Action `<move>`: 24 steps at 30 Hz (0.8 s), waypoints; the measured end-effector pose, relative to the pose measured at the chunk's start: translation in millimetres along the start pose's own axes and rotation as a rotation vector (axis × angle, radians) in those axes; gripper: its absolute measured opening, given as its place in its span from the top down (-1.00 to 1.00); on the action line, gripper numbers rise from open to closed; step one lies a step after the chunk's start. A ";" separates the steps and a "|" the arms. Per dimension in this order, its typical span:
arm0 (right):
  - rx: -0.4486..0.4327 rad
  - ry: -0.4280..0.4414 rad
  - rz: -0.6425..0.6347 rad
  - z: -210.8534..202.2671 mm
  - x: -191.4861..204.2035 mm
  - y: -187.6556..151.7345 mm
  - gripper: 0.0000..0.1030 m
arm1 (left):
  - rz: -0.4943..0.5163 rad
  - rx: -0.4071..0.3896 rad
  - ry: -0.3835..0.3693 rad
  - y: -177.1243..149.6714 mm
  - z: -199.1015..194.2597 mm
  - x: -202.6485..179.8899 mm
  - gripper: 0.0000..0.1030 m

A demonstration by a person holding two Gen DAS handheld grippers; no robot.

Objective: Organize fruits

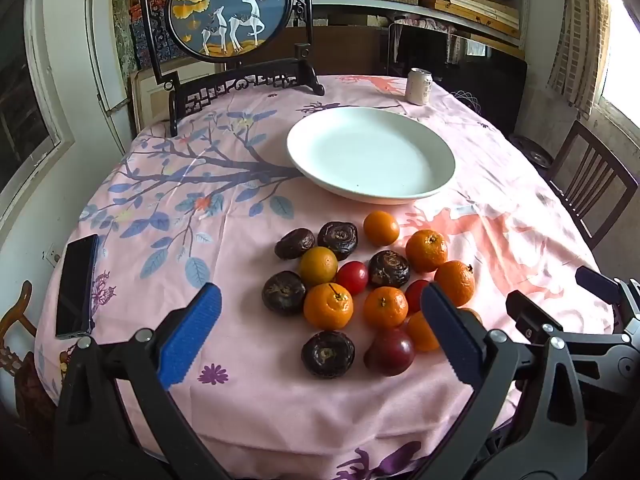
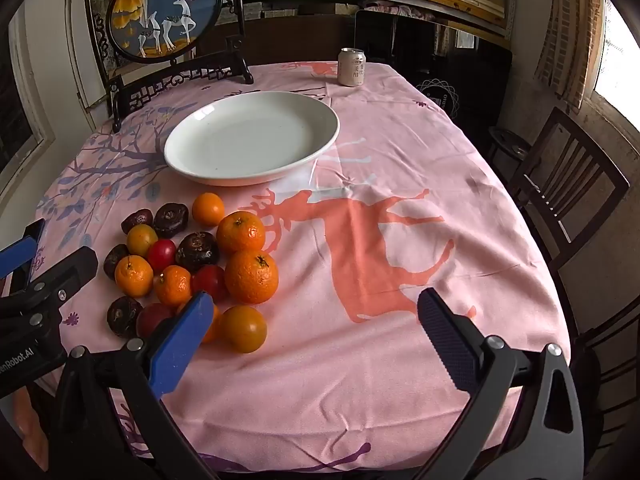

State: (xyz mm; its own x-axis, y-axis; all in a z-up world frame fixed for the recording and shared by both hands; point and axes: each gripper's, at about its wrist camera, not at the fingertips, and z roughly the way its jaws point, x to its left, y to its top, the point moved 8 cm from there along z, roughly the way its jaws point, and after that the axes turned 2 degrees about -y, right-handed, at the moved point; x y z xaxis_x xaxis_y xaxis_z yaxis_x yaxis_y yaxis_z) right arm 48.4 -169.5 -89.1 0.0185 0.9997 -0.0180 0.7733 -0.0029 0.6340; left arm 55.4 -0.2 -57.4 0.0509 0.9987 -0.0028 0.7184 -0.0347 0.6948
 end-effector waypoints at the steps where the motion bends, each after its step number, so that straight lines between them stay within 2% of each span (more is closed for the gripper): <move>1: 0.000 0.001 0.001 0.0 0.1 0.0 -0.97 | -0.001 0.001 -0.001 0.0 0.1 0.1 -0.96; 24: -0.002 -0.002 -0.003 -0.6 0.9 0.1 -0.97 | -0.001 0.006 0.001 -0.3 0.4 0.1 -0.96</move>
State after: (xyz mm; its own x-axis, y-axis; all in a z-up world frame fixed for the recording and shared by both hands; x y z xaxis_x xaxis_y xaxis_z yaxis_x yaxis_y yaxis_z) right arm 48.1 -168.5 -88.5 0.0177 0.9996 -0.0212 0.7719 -0.0002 0.6358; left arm 55.5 -0.2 -57.9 0.0494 0.9988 -0.0034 0.7224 -0.0334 0.6907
